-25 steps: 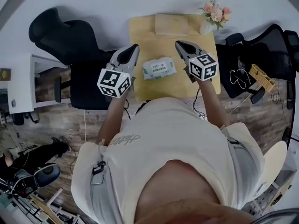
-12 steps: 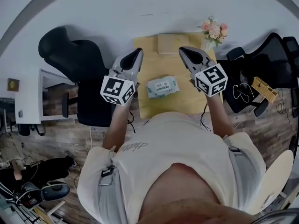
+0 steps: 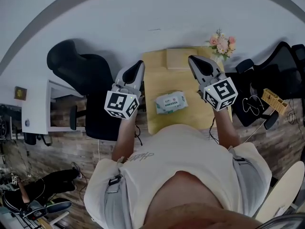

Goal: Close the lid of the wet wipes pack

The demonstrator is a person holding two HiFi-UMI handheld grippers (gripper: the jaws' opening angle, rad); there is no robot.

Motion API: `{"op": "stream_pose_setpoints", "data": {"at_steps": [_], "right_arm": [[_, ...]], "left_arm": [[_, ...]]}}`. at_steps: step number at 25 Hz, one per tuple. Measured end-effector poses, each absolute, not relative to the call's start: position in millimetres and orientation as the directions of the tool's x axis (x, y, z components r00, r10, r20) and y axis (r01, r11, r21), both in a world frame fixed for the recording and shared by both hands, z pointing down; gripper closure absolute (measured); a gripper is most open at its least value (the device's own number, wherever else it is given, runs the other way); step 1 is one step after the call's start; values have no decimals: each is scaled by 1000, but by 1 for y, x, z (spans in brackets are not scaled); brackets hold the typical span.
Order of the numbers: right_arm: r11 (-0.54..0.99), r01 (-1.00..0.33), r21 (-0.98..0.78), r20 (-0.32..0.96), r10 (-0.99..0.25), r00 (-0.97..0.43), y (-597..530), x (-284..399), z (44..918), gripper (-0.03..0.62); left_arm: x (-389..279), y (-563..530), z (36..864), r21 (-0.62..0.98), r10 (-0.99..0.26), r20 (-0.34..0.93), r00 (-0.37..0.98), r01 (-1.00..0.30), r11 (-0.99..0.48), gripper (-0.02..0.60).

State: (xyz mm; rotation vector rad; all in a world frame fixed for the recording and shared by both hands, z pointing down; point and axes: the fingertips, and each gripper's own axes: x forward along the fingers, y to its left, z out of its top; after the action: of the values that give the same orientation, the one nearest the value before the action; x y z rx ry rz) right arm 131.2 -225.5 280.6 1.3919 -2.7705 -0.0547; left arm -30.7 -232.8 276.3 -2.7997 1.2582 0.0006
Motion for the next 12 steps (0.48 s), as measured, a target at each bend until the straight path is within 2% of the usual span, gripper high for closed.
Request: {"op": "stream_pose_setpoints", "data": {"at_steps": [12], "right_arm": [[616,-787,22,25,-787,-616,-231,123,287,591]], "left_arm": [[-46,-240,295,-60,-770,21,637,-768,-637,565]]}}
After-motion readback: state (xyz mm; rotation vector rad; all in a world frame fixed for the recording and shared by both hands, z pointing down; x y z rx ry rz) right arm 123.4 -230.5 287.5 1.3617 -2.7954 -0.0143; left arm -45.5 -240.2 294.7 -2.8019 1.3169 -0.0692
